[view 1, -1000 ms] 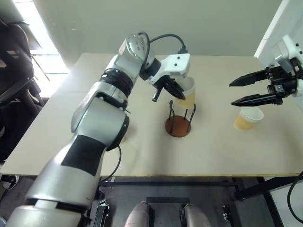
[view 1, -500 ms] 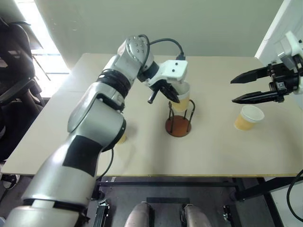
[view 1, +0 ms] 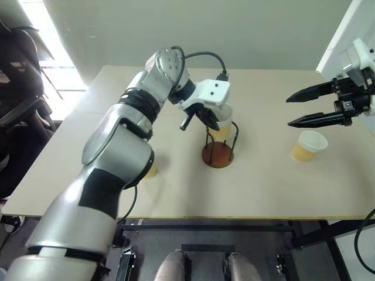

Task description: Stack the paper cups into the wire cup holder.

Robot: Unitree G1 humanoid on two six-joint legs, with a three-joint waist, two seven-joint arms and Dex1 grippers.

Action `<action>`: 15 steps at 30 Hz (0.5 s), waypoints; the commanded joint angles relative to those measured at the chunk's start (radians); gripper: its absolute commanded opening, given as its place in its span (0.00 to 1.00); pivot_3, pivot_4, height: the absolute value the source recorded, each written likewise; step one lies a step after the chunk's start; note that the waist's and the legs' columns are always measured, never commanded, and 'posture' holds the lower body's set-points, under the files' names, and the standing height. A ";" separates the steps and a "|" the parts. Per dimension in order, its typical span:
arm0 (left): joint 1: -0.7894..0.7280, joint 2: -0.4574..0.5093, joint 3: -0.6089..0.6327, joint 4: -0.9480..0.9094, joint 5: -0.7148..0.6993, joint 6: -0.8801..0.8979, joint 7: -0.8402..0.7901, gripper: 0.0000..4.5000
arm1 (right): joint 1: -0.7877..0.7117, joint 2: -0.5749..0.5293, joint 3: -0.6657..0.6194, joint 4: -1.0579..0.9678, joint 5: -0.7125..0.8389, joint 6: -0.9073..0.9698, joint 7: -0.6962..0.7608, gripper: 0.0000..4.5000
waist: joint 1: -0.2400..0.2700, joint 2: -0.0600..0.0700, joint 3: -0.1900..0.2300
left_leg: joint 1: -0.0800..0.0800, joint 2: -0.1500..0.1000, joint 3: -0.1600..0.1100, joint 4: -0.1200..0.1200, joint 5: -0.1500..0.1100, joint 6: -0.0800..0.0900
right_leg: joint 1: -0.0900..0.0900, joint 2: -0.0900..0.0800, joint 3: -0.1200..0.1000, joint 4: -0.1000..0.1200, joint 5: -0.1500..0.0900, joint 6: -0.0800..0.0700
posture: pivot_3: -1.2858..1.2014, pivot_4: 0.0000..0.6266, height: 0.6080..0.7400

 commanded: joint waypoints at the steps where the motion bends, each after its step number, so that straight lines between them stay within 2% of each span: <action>1: -0.014 0.002 -0.002 -0.020 -0.009 -0.008 -0.041 0.20 | -0.008 -0.014 -0.027 -0.011 -0.003 -0.007 -0.004 0.69 | 0.000 0.000 0.000 | 0.000 0.000 0.000 0.000 0.000 0.000 | 0.000 0.000 0.000 0.000 0.000 0.000 | 0.52 0.24 1.00; 10: -0.023 -0.004 0.031 -0.023 -0.031 -0.009 -0.041 0.90 | 0.001 -0.015 -0.028 -0.007 -0.008 -0.010 -0.004 0.69 | 0.000 0.000 0.000 | 0.000 0.000 0.000 0.000 0.000 0.000 | 0.000 0.000 0.000 0.000 0.000 0.000 | 0.52 0.24 1.00; 12: -0.033 -0.008 0.082 -0.018 -0.050 0.023 -0.041 0.90 | 0.003 -0.014 -0.028 -0.003 -0.012 -0.014 -0.007 0.69 | 0.000 0.000 0.000 | 0.000 0.000 0.000 0.000 0.000 0.000 | 0.000 0.000 0.000 0.000 0.000 0.000 | 0.52 0.24 1.00; 15: -0.054 -0.006 0.221 -0.002 -0.080 0.114 -0.032 0.90 | 0.014 -0.013 -0.037 -0.004 -0.012 -0.011 -0.021 0.69 | 0.000 0.000 0.000 | -0.001 0.000 -0.001 0.000 0.000 0.000 | 0.000 0.000 0.000 0.000 0.000 0.000 | 0.52 0.24 1.00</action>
